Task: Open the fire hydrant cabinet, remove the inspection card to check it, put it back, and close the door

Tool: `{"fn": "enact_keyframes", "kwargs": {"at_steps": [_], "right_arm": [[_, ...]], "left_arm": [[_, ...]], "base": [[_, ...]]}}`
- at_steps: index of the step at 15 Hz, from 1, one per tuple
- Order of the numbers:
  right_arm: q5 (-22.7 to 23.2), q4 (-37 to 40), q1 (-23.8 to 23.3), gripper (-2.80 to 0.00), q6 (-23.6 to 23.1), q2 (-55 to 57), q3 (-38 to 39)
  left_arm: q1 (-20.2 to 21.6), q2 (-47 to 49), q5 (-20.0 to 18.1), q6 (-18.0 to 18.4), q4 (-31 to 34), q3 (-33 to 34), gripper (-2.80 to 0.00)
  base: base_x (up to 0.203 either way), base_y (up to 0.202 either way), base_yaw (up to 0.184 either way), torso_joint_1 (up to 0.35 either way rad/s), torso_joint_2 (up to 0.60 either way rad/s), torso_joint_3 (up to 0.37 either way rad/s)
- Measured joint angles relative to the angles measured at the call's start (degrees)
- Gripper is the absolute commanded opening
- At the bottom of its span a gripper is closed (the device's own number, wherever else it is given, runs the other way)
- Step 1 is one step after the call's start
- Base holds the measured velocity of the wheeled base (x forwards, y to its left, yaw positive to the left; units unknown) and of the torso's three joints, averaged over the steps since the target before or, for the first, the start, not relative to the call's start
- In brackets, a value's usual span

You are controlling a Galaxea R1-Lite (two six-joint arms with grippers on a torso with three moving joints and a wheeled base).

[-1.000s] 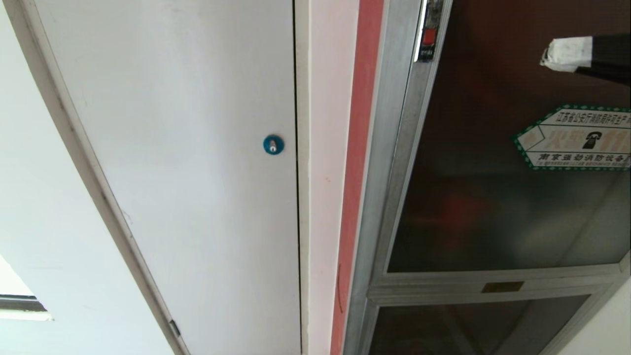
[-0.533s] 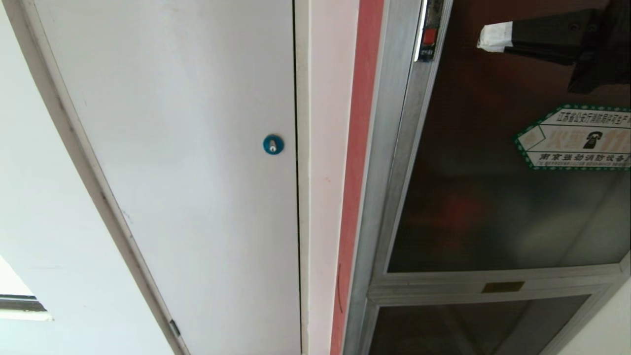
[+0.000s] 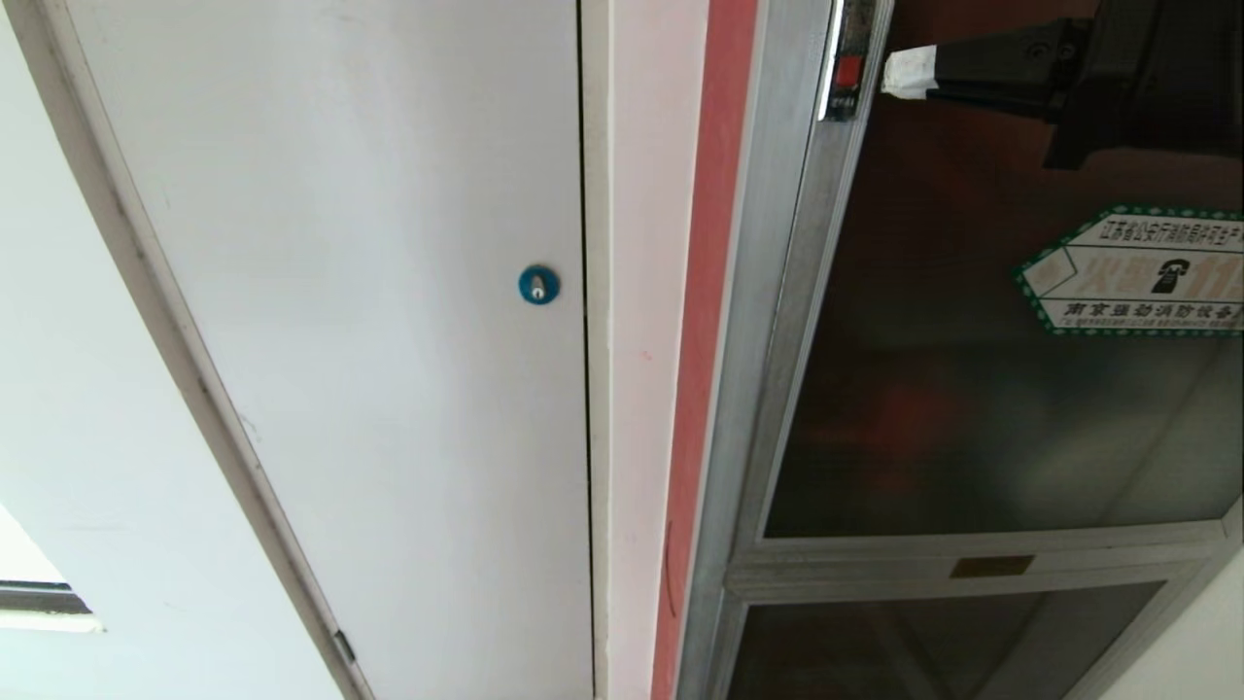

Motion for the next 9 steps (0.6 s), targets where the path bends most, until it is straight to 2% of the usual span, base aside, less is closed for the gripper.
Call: {"fn": "enact_keyframes", "kwargs": {"at_steps": [9], "right_arm": [[-2.6,-3.0,0.3,-2.80,-0.1,3.5,-2.3]], "left_arm": [[0.0,0.0,0.0,0.0,0.0,0.0,-2.80]], "base": [[0.000,0.000,0.000,0.000,0.00,0.000]]}}
